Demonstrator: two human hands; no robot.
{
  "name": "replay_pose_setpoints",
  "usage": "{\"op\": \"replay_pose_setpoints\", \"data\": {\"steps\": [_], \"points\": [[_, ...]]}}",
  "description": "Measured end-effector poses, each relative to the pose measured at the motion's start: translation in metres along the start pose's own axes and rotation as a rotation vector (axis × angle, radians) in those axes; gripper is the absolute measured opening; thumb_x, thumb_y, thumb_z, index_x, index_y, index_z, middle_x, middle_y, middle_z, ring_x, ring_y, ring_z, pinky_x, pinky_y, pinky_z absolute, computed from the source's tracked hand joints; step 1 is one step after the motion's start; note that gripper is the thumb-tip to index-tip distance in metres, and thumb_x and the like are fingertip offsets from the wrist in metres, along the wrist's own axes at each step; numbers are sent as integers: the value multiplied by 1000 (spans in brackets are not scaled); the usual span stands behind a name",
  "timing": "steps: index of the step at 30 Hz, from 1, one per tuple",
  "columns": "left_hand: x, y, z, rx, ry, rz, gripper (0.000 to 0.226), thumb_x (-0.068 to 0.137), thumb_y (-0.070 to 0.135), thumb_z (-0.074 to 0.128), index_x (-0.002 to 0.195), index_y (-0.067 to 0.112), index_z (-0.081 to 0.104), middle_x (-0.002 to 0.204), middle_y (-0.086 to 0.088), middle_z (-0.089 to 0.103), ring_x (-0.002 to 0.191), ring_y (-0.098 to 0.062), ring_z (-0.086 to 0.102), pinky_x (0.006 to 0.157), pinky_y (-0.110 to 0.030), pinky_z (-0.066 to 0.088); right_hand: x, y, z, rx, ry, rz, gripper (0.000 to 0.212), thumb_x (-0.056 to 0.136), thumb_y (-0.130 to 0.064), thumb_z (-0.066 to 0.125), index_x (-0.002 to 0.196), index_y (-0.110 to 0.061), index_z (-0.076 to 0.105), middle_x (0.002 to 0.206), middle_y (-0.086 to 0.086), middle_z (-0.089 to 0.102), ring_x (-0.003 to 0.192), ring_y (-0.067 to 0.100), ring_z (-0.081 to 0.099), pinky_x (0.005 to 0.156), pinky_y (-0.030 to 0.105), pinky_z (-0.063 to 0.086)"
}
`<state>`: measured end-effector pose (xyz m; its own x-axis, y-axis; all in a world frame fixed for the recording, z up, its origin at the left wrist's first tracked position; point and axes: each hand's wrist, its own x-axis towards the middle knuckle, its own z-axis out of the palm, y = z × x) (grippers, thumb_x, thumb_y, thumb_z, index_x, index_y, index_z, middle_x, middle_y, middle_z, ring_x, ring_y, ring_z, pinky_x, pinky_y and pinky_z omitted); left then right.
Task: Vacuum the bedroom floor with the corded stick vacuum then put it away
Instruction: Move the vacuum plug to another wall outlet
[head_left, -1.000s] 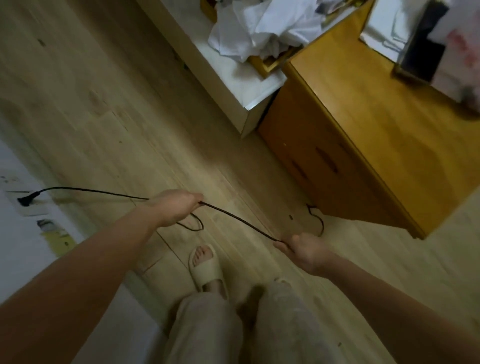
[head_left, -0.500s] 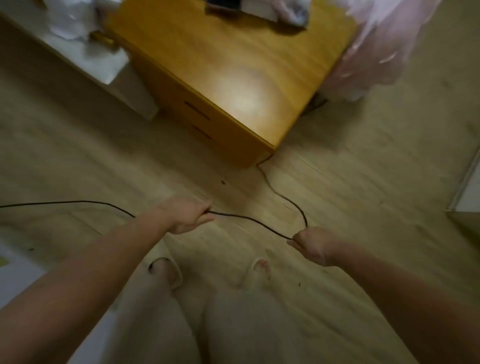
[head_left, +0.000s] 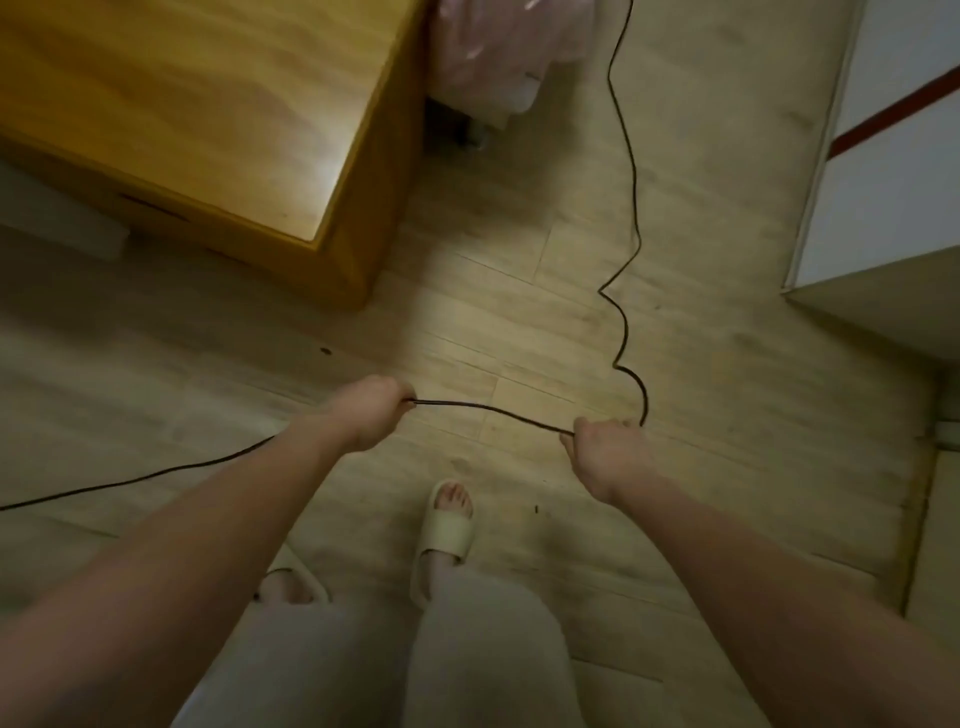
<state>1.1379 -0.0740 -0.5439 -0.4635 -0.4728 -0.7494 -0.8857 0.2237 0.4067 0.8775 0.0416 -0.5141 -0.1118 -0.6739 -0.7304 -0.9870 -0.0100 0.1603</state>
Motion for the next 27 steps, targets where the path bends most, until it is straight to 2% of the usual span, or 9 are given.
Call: {"op": "replay_pose_setpoints", "data": {"steps": [3, 6, 10, 13, 17, 22, 27], "points": [[22, -7, 14, 26, -12, -39, 23, 100, 22, 45, 108, 16, 65, 107, -15, 65, 93, -31, 59, 79, -37, 48, 22, -3, 18, -19, -61, -65, 33, 102, -28, 31, 121, -10, 51, 124, 13, 58, 117, 31, 50, 108, 41, 27], [36, -16, 25, -11, 9, -71, 24, 99, 19, 46, 115, 13, 64, 113, -14, 64, 100, -30, 59, 80, -33, 46, 51, -10, 26, 7, -110, -92, 37, 101, -30, 35, 131, -11, 46, 137, 11, 48, 131, 29, 40, 115, 42, 19], [37, -35, 31, -48, 38, -118, 33, 100, 21, 46, 130, 10, 56, 127, -14, 58, 115, -30, 54, 92, -33, 44, 76, -29, 19, 97, -123, -80, 35, 99, -26, 37, 128, -9, 47, 132, 13, 51, 122, 31, 46, 101, 39, 35], [19, -60, 23, -101, 34, -206, 32, 101, 23, 43, 127, 11, 56, 124, -13, 61, 110, -29, 57, 88, -34, 46, 85, -56, -5, 214, -117, -69, 33, 99, -26, 38, 123, -7, 48, 127, 16, 54, 116, 33, 51, 91, 38, 42], [-22, -108, -1, -179, 92, -323, 28, 101, 27, 41, 117, 13, 60, 109, -10, 65, 96, -27, 60, 80, -34, 49, 92, -111, -61, 221, -79, -175, 31, 101, -28, 38, 117, -6, 50, 120, 18, 59, 109, 34, 56, 84, 37, 45], [-95, -190, -24, -377, 256, -450, 26, 98, 24, 43, 112, 12, 62, 108, -9, 66, 97, -26, 61, 84, -37, 51, 88, -214, -134, 131, -62, -289, 28, 101, -32, 40, 110, -10, 56, 106, 11, 62, 92, 27, 59, 74, 34, 50], [-185, -299, -22, -546, 367, -578, 27, 97, 27, 45, 112, 13, 63, 116, -9, 65, 105, -26, 60, 88, -33, 49, 73, -356, -191, 49, -93, -416, 16, 100, -20, 41, 100, -11, 55, 96, 8, 60, 85, 23, 59, 71, 35, 51]]}}
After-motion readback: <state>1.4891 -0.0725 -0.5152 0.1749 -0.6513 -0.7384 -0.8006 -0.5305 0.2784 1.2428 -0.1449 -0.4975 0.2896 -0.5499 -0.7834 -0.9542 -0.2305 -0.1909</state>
